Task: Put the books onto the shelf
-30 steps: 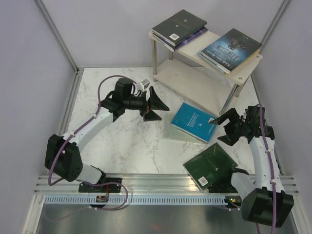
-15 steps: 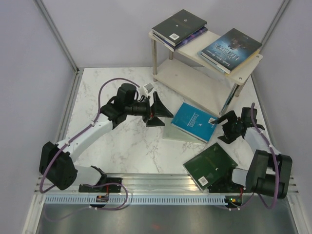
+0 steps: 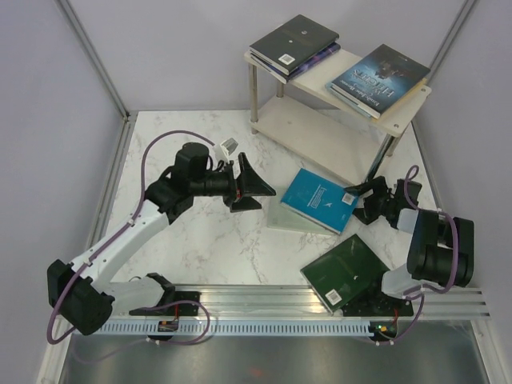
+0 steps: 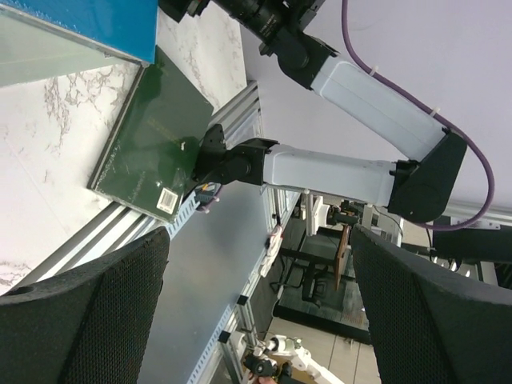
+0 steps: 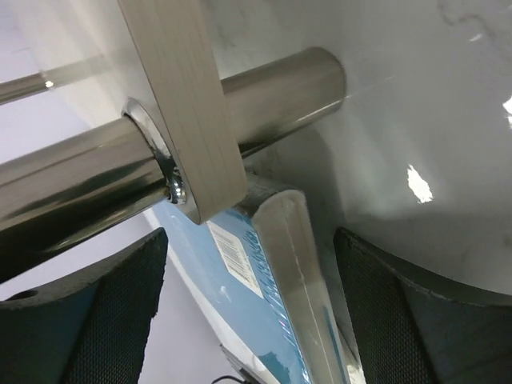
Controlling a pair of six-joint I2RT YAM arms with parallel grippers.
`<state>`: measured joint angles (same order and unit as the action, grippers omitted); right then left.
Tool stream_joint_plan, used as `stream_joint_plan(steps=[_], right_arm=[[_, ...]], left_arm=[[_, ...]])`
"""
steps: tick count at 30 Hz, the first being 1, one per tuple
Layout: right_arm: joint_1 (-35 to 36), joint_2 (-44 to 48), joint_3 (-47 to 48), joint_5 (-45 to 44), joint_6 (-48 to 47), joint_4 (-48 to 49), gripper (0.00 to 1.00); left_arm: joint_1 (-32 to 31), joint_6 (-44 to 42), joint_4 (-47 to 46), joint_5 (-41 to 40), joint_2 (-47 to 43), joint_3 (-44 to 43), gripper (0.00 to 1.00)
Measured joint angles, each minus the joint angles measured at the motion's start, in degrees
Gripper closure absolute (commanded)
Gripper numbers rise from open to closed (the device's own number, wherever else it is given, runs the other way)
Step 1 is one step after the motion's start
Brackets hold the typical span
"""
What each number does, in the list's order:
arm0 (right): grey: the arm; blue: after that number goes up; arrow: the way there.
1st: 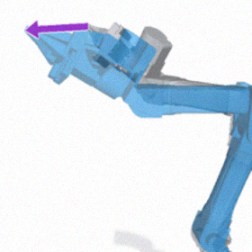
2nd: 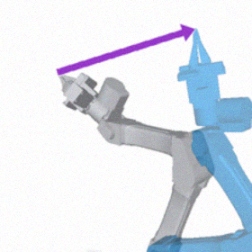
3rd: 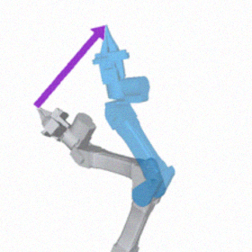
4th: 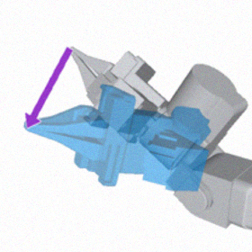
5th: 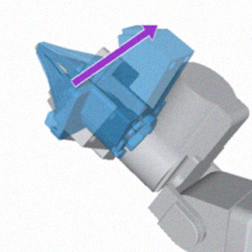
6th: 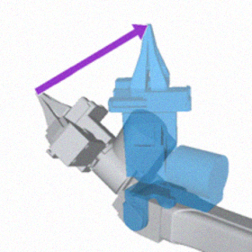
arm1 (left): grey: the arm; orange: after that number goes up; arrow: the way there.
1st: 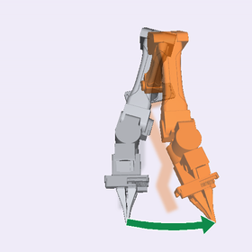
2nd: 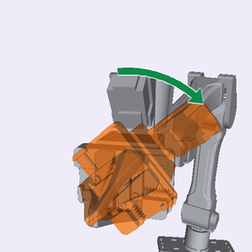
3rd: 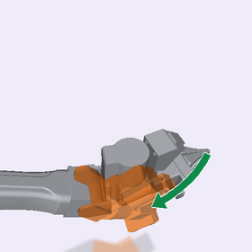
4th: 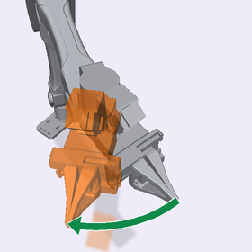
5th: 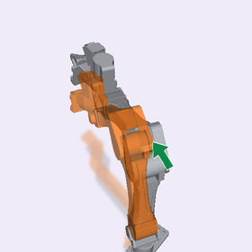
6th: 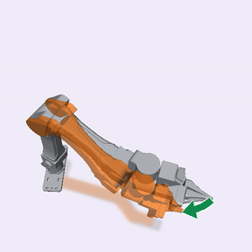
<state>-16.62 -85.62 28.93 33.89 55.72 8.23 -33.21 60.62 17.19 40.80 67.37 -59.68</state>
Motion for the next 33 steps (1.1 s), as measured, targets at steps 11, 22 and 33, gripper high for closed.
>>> stream_joint_plan(steps=[11,22,33], right_arm=[[0.74,-6.67,-8.52,5.31,3.10,24.35,0.54],[1.84,9.35,-9.27,3.17,1.51,8.31,1.00],[6.51,18.38,-0.85,0.83,5.09,-9.92,1.00]], left_arm=[[0.00,0.37,3.26,-3.32,-3.91,2.12,0.04],[0.00,0.42,3.82,-4.76,-3.76,2.64,0.04],[0.00,1.11,3.89,-9.62,-2.95,2.69,0.05]])
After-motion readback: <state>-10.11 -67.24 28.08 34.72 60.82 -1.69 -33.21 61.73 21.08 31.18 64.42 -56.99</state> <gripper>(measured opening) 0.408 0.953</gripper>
